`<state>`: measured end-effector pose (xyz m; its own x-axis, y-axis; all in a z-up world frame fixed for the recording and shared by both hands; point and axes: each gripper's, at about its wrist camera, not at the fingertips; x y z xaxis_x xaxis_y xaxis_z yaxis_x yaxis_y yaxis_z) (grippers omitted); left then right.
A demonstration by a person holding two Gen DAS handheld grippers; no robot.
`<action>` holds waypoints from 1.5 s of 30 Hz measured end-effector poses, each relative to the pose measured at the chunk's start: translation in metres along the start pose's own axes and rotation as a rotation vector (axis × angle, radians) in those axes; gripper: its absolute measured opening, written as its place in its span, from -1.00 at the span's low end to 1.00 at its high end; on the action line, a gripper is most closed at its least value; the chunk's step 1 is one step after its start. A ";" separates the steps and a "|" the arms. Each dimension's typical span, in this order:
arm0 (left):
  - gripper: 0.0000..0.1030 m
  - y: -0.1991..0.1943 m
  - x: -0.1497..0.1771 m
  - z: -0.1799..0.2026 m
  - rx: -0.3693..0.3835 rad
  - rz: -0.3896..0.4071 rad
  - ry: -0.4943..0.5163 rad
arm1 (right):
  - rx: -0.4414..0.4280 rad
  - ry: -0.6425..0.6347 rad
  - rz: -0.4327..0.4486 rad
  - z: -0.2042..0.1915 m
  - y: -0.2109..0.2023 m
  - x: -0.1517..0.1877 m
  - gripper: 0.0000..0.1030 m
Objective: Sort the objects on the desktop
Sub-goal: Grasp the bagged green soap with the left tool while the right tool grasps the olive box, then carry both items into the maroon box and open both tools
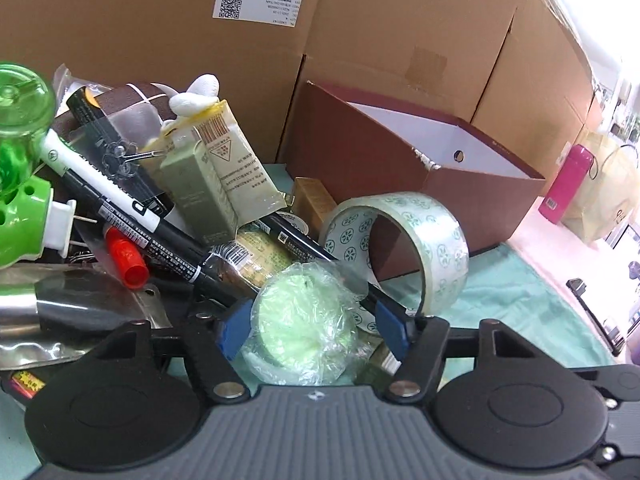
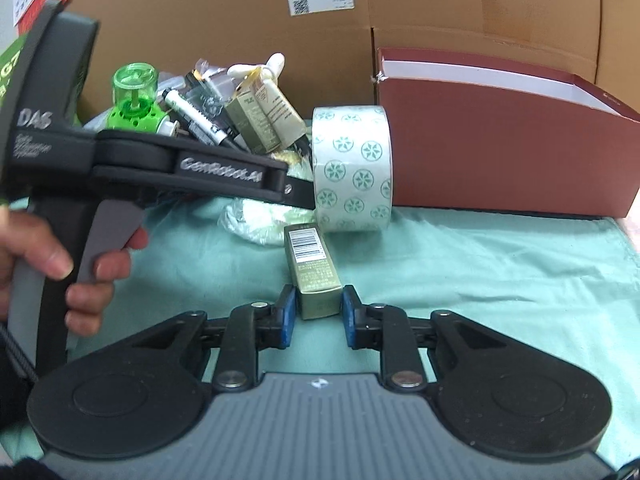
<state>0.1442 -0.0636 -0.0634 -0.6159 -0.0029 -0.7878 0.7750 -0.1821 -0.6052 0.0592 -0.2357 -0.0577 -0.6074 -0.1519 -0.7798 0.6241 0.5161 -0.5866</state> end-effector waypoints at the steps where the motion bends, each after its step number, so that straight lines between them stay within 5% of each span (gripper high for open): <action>1: 0.33 0.002 0.000 0.001 -0.006 0.002 0.005 | 0.007 -0.002 0.005 0.000 0.001 0.000 -0.55; 5: 0.39 0.006 0.001 0.008 -0.012 0.007 0.039 | 0.013 0.013 0.017 -0.003 -0.002 0.001 -0.54; 8: -0.03 0.007 0.004 0.009 -0.053 -0.004 0.065 | 0.016 0.011 0.027 -0.004 -0.001 0.000 -0.53; 14: -0.43 -0.006 0.006 -0.002 -0.068 -0.014 0.009 | 0.005 0.032 0.028 0.000 -0.002 0.001 -0.54; 21: -0.74 -0.042 0.020 -0.005 0.028 -0.038 0.025 | 0.001 0.019 -0.011 -0.002 -0.025 0.013 -0.56; 29: -0.67 -0.031 0.018 0.007 0.051 -0.048 0.023 | -0.002 0.039 -0.007 0.000 -0.023 0.012 -0.54; 34: -0.24 -0.019 0.010 0.013 0.054 -0.052 -0.003 | -0.006 0.030 0.003 0.002 -0.017 0.005 -0.53; 37: -0.28 -0.009 0.009 0.015 0.046 -0.065 -0.012 | -0.015 0.027 -0.009 0.004 -0.011 0.002 -0.50; 39: -0.63 -0.004 0.008 0.013 0.067 -0.096 -0.020 | -0.020 0.018 -0.018 0.004 -0.006 0.000 -0.38; 42: -0.61 -0.002 0.009 0.012 0.067 -0.107 -0.030 | -0.018 -0.004 -0.023 0.002 0.000 -0.002 -0.16; 45: -0.55 0.000 0.009 0.011 0.051 -0.115 -0.044 | -0.018 -0.024 -0.017 0.001 0.005 -0.004 -0.19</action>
Point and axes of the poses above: each gripper's, at about its wrist camera, not at the fingertips, and y roughly the way its jaws point, z to its right, x to its underside, and after that the axes turned 13 degrees about -x, right-handed
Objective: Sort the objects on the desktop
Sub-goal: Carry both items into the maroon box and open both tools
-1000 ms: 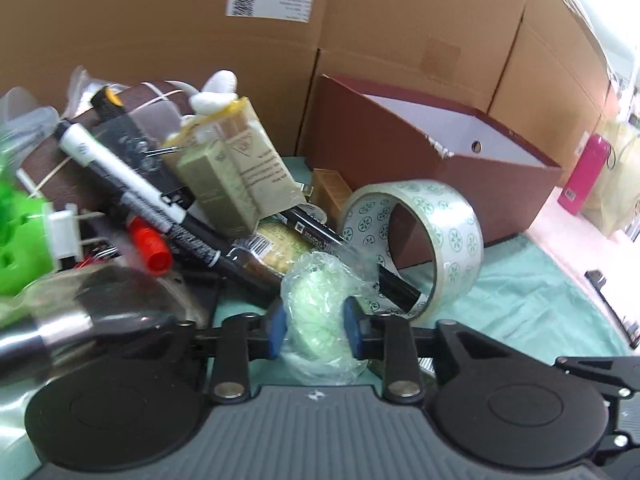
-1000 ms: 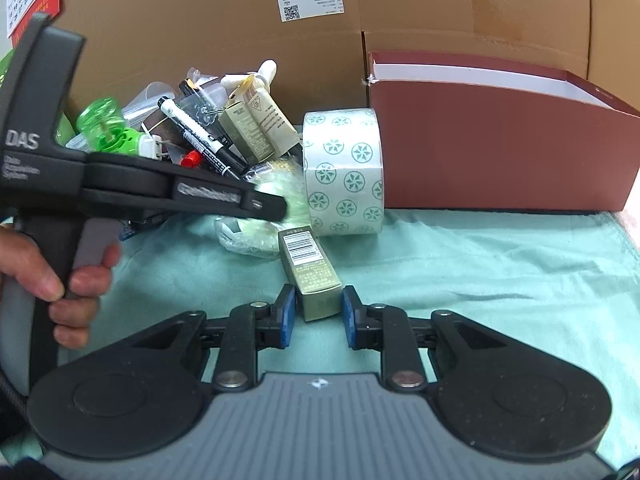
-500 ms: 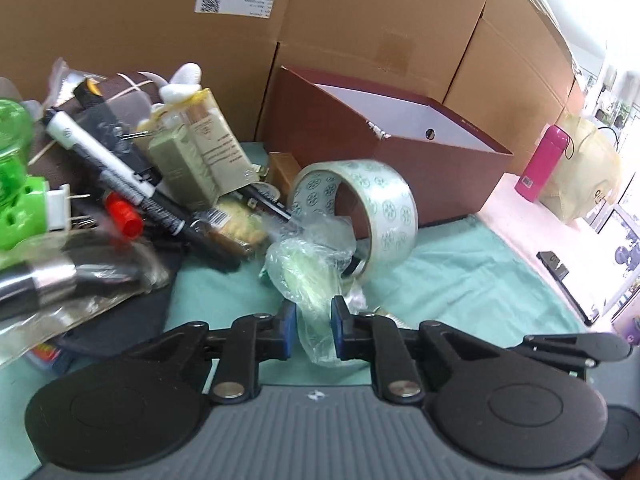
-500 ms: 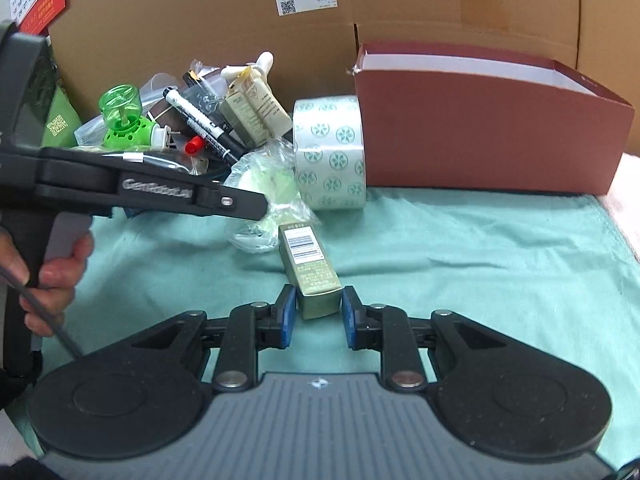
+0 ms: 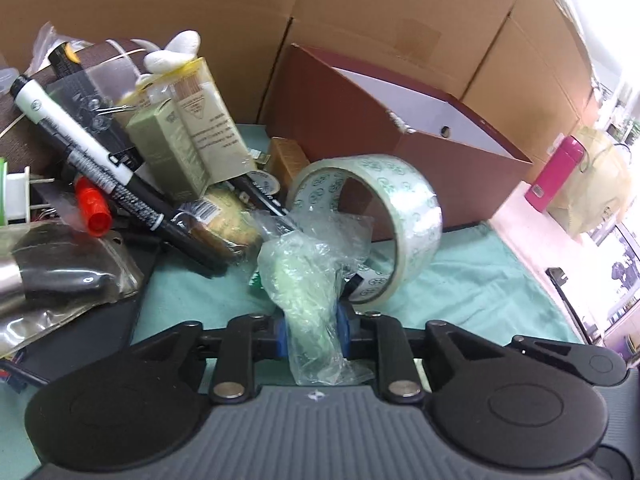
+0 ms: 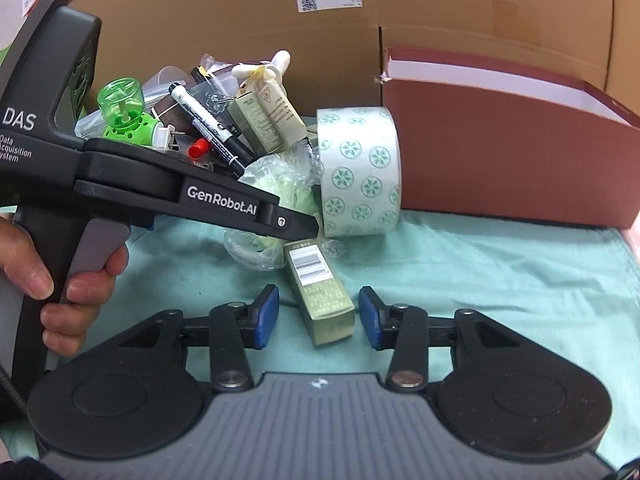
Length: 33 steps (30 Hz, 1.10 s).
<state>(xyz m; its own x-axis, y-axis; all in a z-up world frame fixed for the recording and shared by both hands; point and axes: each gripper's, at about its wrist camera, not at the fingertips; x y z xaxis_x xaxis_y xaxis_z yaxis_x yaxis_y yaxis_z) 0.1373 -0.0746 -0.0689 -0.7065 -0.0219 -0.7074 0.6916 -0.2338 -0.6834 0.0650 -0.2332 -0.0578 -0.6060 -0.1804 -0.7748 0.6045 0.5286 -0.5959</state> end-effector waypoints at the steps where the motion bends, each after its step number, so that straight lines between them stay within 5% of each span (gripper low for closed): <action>1: -0.55 0.000 0.000 -0.001 0.006 -0.006 -0.001 | 0.002 0.007 -0.003 0.001 0.001 0.000 -0.23; 5: -0.77 -0.013 0.002 -0.001 0.035 -0.011 0.014 | -0.021 0.041 0.009 0.005 -0.007 0.002 -0.60; 16: -0.78 -0.083 -0.009 0.012 0.118 0.119 0.077 | -0.061 0.048 0.155 -0.001 -0.070 -0.012 -0.60; 24: -0.78 -0.095 -0.065 0.052 0.182 0.250 0.102 | 0.072 -0.034 0.317 0.022 -0.121 -0.070 -0.60; 33: -0.78 -0.034 -0.140 0.098 0.209 0.206 0.081 | 0.269 -0.010 0.362 0.089 -0.121 -0.137 -0.60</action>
Point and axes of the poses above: each gripper's, at about its wrist camera, not at the fingertips, and y roughly the way its jaws point, z to its right, x to its underside, and after that the axes turned 13 degrees about -x, right-handed
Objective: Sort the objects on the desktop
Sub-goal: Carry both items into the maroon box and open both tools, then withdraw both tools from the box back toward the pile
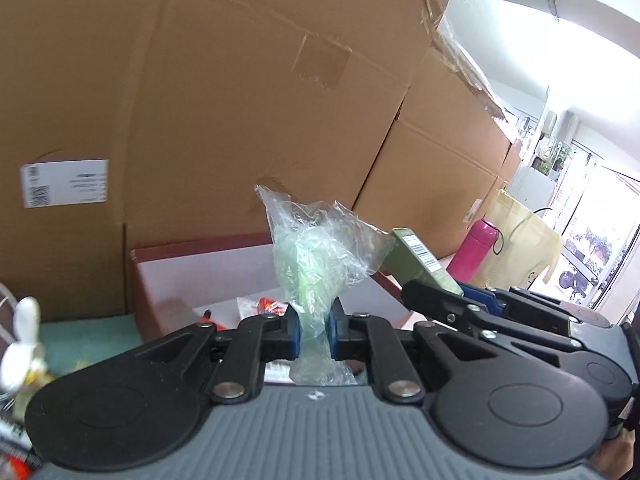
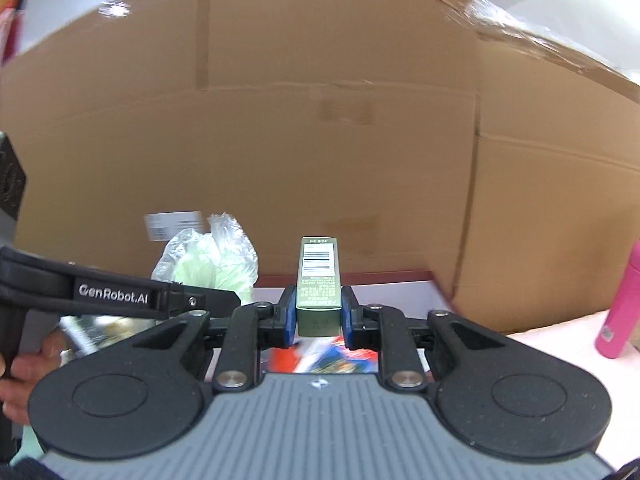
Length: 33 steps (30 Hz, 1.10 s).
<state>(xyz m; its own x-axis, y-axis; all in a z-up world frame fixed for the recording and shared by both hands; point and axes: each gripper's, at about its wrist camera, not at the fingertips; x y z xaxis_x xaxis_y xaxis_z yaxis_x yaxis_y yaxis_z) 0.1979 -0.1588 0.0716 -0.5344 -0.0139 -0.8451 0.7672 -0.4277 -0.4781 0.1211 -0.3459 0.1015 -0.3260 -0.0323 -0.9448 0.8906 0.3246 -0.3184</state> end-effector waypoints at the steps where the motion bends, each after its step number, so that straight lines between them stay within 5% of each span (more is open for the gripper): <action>1: -0.78 0.012 -0.004 0.003 -0.001 -0.017 0.000 | 0.020 0.009 -0.010 0.009 0.011 -0.001 -0.60; 10: -0.78 0.096 0.004 0.000 -0.011 -0.174 -0.041 | 0.094 0.091 -0.195 0.070 0.092 0.021 -0.60; 20: -0.77 0.134 0.002 -0.011 -0.081 -0.220 -0.024 | 0.108 0.117 -0.331 0.084 0.154 0.040 -0.60; 22: -0.48 0.134 0.001 -0.013 -0.082 -0.205 -0.036 | 0.100 0.115 -0.354 0.084 0.161 0.040 -0.58; 24: 0.58 0.130 -0.002 -0.016 -0.072 -0.185 -0.062 | 0.103 0.096 -0.358 0.082 0.162 0.040 -0.54; 25: 0.73 0.126 -0.003 -0.017 -0.074 -0.166 -0.075 | 0.106 0.083 -0.353 0.080 0.160 0.039 -0.49; 27: 0.87 0.119 -0.006 -0.018 -0.061 -0.129 -0.084 | 0.121 0.055 -0.335 0.076 0.155 0.038 0.13; 29: 0.97 0.113 -0.009 -0.017 -0.067 -0.131 -0.084 | 0.139 0.027 -0.316 0.071 0.150 0.037 0.27; 33: 0.97 0.102 -0.008 -0.012 -0.067 -0.119 -0.054 | 0.134 0.006 -0.280 0.060 0.138 0.036 0.92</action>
Point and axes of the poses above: each gripper's, at about its wrist camera, not at the fingertips, and y roughly the way its jaws point, z to its right, x to its underside, and after that the axes turned 13 degrees about -x, right-handed
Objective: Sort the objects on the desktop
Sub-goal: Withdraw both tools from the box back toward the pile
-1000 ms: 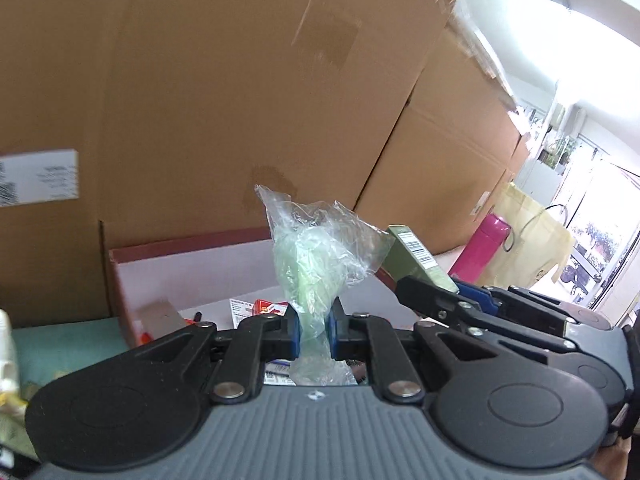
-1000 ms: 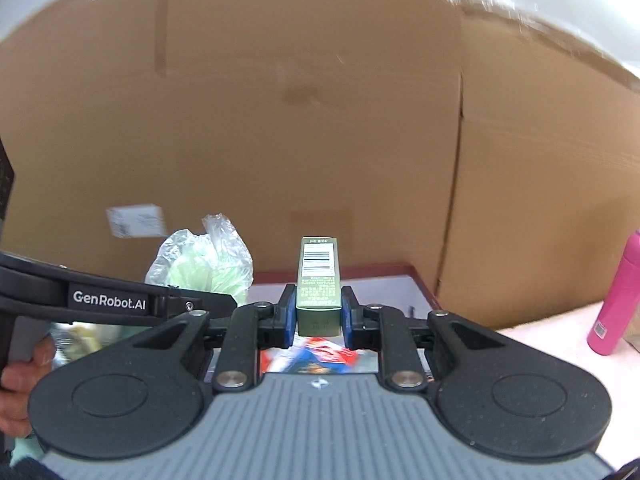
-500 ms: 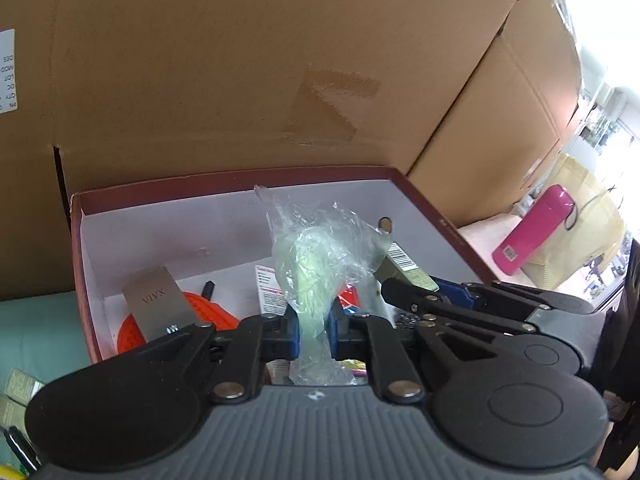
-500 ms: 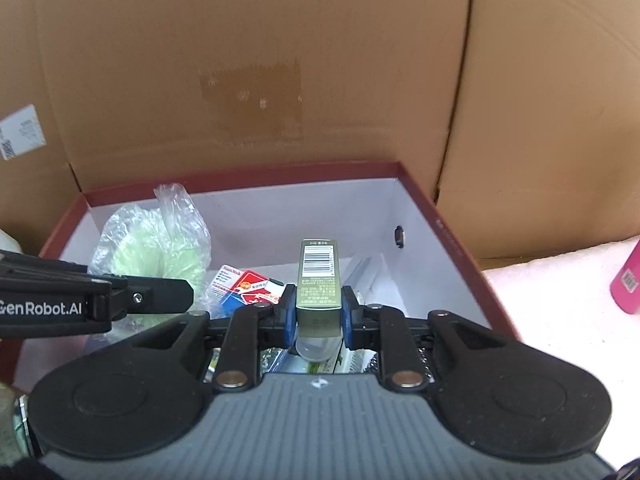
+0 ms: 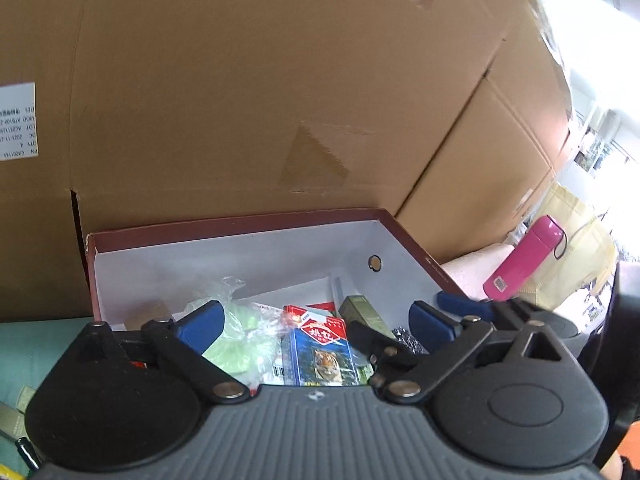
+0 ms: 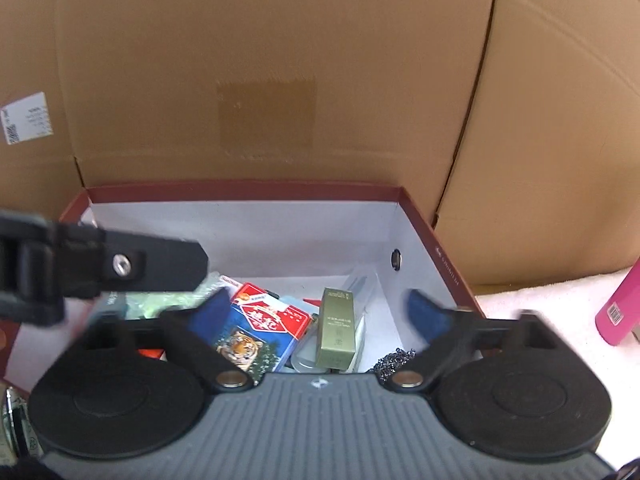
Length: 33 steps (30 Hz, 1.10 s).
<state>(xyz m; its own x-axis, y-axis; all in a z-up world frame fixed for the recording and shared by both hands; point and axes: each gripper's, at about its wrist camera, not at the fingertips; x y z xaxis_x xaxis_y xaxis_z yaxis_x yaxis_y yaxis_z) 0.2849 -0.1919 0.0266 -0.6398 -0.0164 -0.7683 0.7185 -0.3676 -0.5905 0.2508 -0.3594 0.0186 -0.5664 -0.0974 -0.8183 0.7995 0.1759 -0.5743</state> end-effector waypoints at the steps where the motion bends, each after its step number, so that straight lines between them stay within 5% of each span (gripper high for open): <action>1: 0.97 -0.003 0.002 0.001 -0.002 0.002 0.005 | 0.001 -0.007 0.011 -0.003 -0.003 0.001 0.92; 20: 0.97 -0.083 0.031 0.022 -0.015 0.050 0.078 | 0.021 -0.001 0.036 -0.033 -0.073 0.014 0.93; 33: 0.97 -0.160 0.096 0.002 -0.082 0.135 0.074 | -0.052 -0.009 0.056 -0.093 -0.123 0.060 0.93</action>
<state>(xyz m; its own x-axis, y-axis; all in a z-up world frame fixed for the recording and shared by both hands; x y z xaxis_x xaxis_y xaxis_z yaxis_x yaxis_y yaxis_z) 0.1075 -0.1365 0.0479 -0.5162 0.0091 -0.8564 0.8185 -0.2893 -0.4964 0.1002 -0.2958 0.0419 -0.5194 -0.0949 -0.8493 0.8180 0.2321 -0.5262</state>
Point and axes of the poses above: each gripper's, at about its wrist camera, not at the fingertips, and y roughly the way its jaws point, z to its right, x to its underside, and after that the axes turned 13 degrees about -x, right-handed
